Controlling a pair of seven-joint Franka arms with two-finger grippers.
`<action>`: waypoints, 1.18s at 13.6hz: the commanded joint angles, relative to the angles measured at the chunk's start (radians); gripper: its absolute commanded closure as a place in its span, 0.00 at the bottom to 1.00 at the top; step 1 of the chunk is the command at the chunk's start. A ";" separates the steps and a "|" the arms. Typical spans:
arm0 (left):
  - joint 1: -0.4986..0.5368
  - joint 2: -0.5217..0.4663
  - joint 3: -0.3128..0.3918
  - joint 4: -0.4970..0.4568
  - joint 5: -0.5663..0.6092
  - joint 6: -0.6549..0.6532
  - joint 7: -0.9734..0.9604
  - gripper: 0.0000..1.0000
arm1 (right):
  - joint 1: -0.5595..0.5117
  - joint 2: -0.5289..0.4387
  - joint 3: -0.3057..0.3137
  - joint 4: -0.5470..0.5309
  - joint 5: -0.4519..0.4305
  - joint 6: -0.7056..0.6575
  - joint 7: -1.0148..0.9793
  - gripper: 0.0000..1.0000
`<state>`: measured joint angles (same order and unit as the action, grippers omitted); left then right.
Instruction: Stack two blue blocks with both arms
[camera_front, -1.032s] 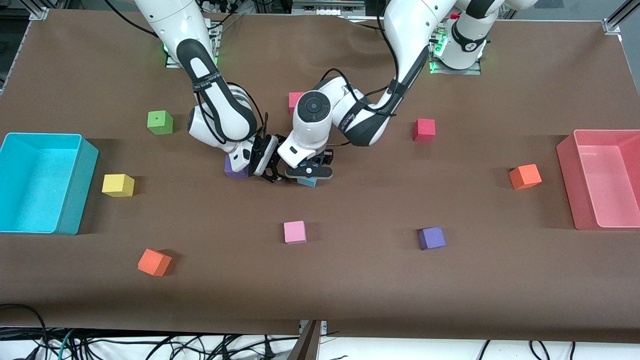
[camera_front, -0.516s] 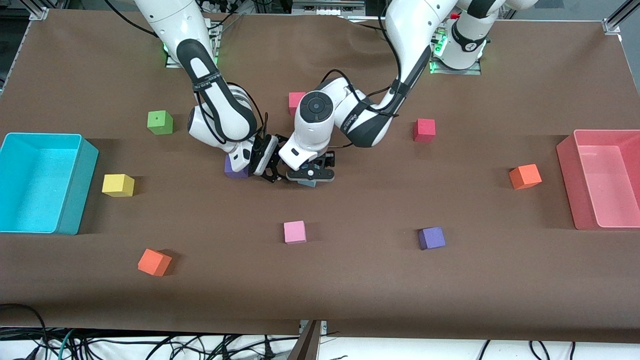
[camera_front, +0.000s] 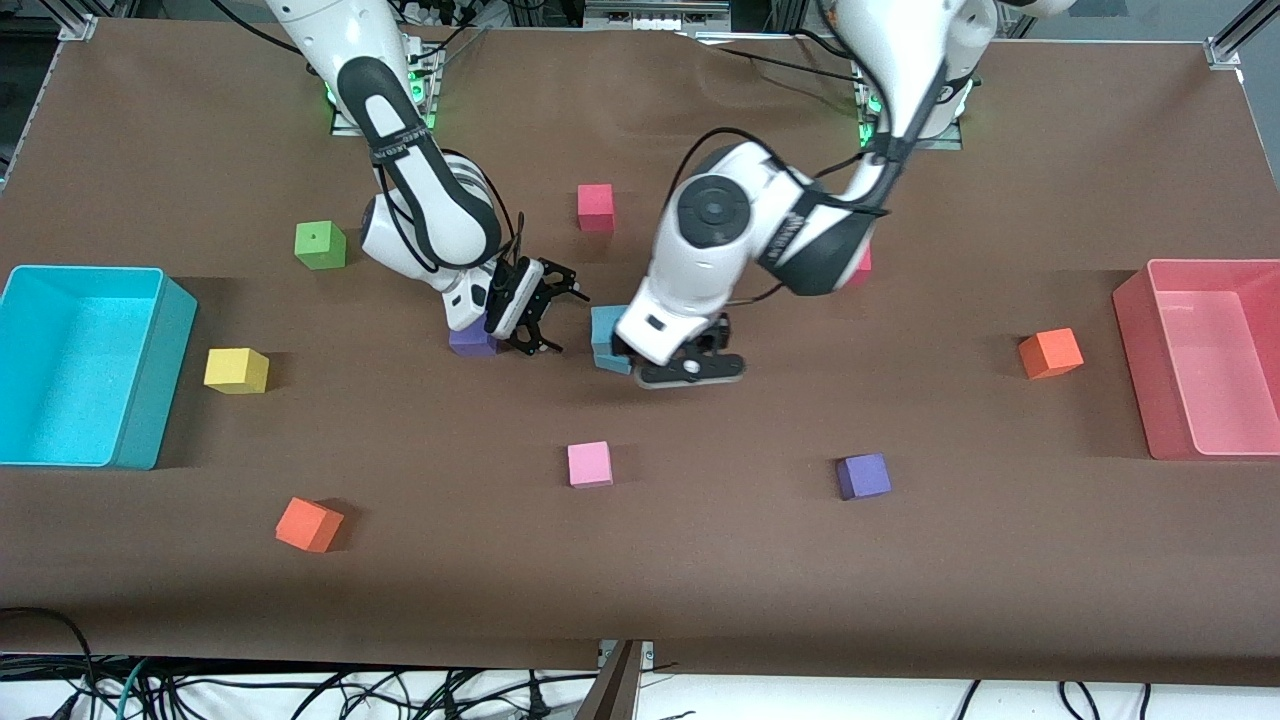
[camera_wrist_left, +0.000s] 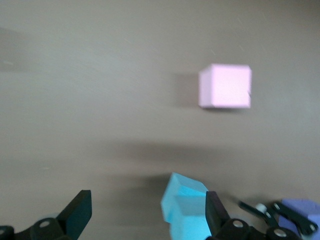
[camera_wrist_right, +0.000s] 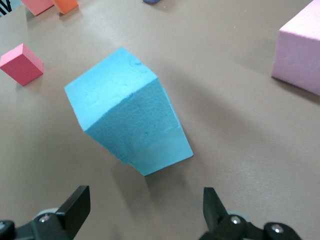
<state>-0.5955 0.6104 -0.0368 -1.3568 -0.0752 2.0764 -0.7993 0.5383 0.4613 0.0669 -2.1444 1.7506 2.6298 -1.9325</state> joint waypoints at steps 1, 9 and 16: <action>0.123 -0.188 -0.032 -0.172 -0.076 -0.071 0.055 0.00 | -0.015 -0.076 0.005 -0.043 -0.045 -0.004 0.103 0.00; 0.449 -0.469 -0.044 -0.258 -0.066 -0.433 0.385 0.00 | -0.090 -0.225 -0.185 -0.052 -0.644 -0.436 0.567 0.00; 0.603 -0.690 -0.032 -0.398 0.066 -0.493 0.624 0.00 | -0.161 -0.326 -0.265 0.154 -1.297 -0.813 1.050 0.00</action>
<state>-0.0204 -0.0084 -0.0597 -1.6933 -0.0479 1.5915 -0.2248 0.3910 0.1690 -0.2022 -2.0907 0.5849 1.9189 -1.0203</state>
